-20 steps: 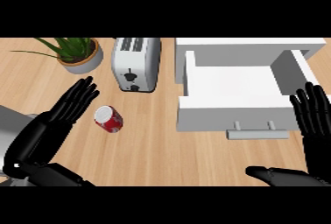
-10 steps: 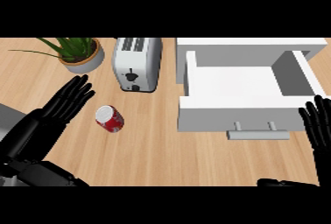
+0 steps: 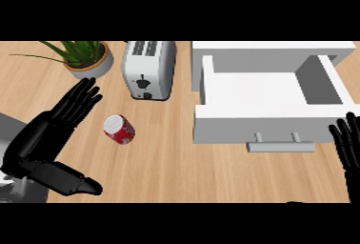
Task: Pick up the can, place it into the drawer and close the drawer
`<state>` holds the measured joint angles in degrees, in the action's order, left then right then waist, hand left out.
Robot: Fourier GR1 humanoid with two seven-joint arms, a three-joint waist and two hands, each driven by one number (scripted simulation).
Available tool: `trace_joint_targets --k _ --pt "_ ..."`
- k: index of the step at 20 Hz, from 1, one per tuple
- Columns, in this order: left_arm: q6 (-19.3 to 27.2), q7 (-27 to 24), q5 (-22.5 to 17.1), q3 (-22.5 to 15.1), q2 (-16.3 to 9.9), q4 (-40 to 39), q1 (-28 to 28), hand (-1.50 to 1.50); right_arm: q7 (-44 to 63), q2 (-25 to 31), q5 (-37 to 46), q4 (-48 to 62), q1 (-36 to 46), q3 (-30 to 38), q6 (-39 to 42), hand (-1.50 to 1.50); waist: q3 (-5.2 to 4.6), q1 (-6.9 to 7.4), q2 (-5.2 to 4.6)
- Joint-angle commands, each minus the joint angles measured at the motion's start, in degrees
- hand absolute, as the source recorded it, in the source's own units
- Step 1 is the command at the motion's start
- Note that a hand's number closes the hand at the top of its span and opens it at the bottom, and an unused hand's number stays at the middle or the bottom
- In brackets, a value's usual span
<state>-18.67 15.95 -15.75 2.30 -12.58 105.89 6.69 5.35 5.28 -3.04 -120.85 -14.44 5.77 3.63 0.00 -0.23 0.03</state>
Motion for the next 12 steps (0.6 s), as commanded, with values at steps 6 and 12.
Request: trace_joint_targets --k 6,12 --pt "-2.7 -6.0 3.5 0.3 2.2 -6.7 -1.3 -1.50 -0.2 0.2 -2.2 0.8 0.5 4.4 2.5 -1.50 0.00 0.09 0.00" --pt "-0.5 -10.1 9.5 -1.0 4.5 -14.1 2.5 -1.50 2.5 -0.5 0.1 0.1 3.1 3.0 2.0 -1.50 -0.01 0.05 -0.02"
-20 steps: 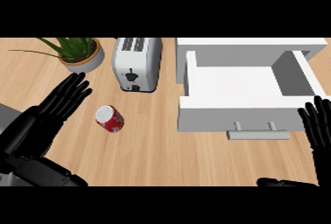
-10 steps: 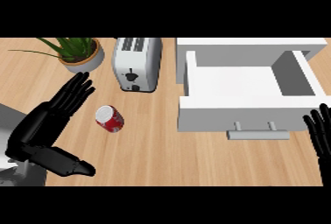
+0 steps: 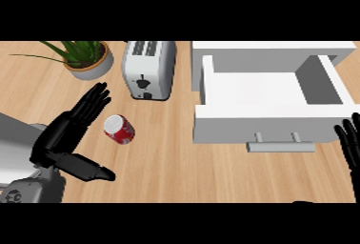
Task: Pick up the can, place it into the drawer and close the drawer
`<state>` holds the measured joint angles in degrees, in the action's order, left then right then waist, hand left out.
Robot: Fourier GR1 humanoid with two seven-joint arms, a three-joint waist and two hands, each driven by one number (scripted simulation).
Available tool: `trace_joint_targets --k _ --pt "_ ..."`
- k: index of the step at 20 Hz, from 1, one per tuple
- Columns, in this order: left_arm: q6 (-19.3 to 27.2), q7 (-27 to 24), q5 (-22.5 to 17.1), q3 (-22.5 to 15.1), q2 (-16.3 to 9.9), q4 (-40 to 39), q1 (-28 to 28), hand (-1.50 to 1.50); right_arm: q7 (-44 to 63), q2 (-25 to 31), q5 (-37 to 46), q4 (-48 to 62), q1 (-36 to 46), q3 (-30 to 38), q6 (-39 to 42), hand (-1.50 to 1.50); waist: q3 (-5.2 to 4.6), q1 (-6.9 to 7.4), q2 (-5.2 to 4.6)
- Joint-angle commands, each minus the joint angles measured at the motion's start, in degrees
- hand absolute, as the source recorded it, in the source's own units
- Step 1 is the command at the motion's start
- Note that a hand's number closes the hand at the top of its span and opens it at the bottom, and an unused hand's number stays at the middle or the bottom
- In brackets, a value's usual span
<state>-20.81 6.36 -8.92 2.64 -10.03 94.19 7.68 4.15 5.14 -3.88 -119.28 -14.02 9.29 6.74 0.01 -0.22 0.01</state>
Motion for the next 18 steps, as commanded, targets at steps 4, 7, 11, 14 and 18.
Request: trace_joint_targets --k 4,7,11,14,18 --pt "0.6 -7.5 5.4 -0.3 1.8 -9.2 1.6 -1.50 -1.8 -0.7 2.7 2.4 1.7 0.2 0.3 -1.50 -0.01 -0.03 -0.02" --pt "0.6 -6.7 5.3 0.0 1.6 -8.1 1.0 -1.50 -1.5 -2.8 2.9 0.3 -1.4 -0.9 0.8 -1.50 -0.01 0.02 0.02" --pt "-0.5 -14.9 7.1 2.7 -0.3 -18.2 2.4 -1.50 -3.2 -2.0 2.5 5.1 2.5 0.0 1.4 -1.50 -0.02 0.05 -0.04" --pt "1.0 -18.4 9.4 2.9 -0.1 -22.2 3.3 -1.50 -2.9 0.1 -3.4 -0.5 -2.6 4.7 5.1 -1.50 -0.02 -0.29 -0.01" --pt "-0.8 -21.3 9.6 3.7 -1.3 -23.2 1.7 -1.50 -3.2 -1.0 0.7 5.1 2.7 3.2 3.2 -1.50 -0.01 0.08 -0.01"
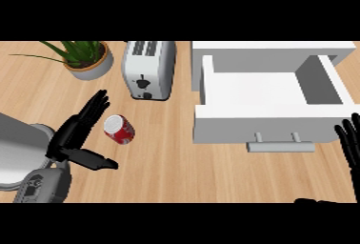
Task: Pick up the can, place it into the drawer and close the drawer
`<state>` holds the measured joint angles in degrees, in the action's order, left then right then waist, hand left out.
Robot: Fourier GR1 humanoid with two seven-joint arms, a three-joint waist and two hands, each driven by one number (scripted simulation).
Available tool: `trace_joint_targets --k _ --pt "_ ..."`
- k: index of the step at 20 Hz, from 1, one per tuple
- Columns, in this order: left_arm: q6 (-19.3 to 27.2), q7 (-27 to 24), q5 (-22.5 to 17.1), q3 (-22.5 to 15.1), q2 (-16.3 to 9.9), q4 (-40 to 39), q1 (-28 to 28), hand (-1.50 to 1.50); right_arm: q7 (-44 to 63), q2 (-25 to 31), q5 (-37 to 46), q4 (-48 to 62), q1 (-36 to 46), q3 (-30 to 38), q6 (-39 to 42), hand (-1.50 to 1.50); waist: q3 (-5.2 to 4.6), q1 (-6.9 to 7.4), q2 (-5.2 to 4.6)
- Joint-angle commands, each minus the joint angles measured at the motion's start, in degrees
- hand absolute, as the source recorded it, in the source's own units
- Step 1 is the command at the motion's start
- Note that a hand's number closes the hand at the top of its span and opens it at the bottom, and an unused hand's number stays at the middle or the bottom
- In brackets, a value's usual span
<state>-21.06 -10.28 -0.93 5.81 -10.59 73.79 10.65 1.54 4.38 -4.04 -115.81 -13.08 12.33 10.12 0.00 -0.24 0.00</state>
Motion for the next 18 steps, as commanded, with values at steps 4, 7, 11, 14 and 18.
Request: trace_joint_targets --k 4,7,11,14,18 --pt "-1.2 -11.5 3.6 1.4 -1.6 -14.3 2.7 -1.50 -5.8 -4.2 4.8 1.3 -2.5 -3.5 -1.2 -1.50 -0.02 -0.25 -0.08" --pt "-2.1 -11.2 3.4 2.9 -3.6 -17.8 6.8 -1.50 -3.4 -3.1 4.5 1.4 -0.9 -2.5 -0.5 -1.50 -0.01 -0.14 -0.04" --pt "-2.2 -10.9 3.3 2.5 -3.1 -16.5 3.7 -1.50 -3.4 -4.3 6.4 0.3 -1.1 -4.5 -2.6 -1.50 0.00 0.04 0.01" --pt "-4.8 -12.9 3.2 3.7 -5.7 -19.7 4.4 -1.50 4.4 -0.2 -1.0 -3.9 0.5 1.5 0.7 -1.50 -0.01 0.00 0.02" --pt "-2.9 -19.1 5.7 4.0 -5.3 -29.8 9.0 -1.50 0.5 -1.7 0.7 -2.9 -1.3 0.8 1.4 -1.50 -0.01 -0.16 -0.02"
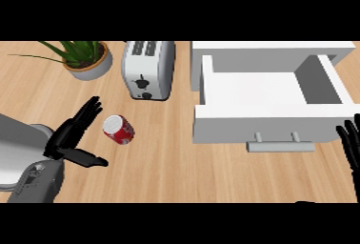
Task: Pick up the can, place it into the drawer and close the drawer
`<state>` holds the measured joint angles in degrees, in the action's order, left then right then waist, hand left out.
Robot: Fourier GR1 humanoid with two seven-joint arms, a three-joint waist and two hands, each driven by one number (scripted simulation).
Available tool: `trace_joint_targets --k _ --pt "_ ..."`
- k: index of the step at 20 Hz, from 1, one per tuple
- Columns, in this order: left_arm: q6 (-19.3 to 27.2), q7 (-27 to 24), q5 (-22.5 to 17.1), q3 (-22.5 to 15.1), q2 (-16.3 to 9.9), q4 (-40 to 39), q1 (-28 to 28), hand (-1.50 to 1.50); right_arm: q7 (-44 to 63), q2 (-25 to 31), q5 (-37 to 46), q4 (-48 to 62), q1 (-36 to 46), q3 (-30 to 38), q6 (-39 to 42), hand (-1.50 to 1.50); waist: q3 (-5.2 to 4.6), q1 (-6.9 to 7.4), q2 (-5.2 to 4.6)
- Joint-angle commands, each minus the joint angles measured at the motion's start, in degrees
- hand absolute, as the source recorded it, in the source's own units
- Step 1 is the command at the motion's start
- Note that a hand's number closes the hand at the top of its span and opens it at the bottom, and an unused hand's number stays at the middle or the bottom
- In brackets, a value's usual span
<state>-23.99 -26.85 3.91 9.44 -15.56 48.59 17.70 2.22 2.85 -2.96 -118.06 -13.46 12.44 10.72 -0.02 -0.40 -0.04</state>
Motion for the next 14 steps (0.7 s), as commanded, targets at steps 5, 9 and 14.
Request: trace_joint_targets --k 5,9,14 --pt "2.6 -5.2 2.0 0.7 0.6 -10.1 2.8 -1.50 1.5 -1.7 1.1 -4.7 -2.8 -1.0 0.3 -1.50 0.00 -0.03 0.02" --pt "2.3 -10.9 3.5 1.7 -1.3 -20.8 8.1 -1.50 -0.3 -0.2 0.0 2.1 2.0 2.0 -0.2 -1.50 -0.01 -0.17 -0.10" --pt "3.9 -13.3 5.0 1.3 -0.2 -26.5 11.2 -1.50 4.2 0.0 -3.9 -5.2 -1.4 2.3 1.6 -1.50 -0.04 -0.54 -0.13"
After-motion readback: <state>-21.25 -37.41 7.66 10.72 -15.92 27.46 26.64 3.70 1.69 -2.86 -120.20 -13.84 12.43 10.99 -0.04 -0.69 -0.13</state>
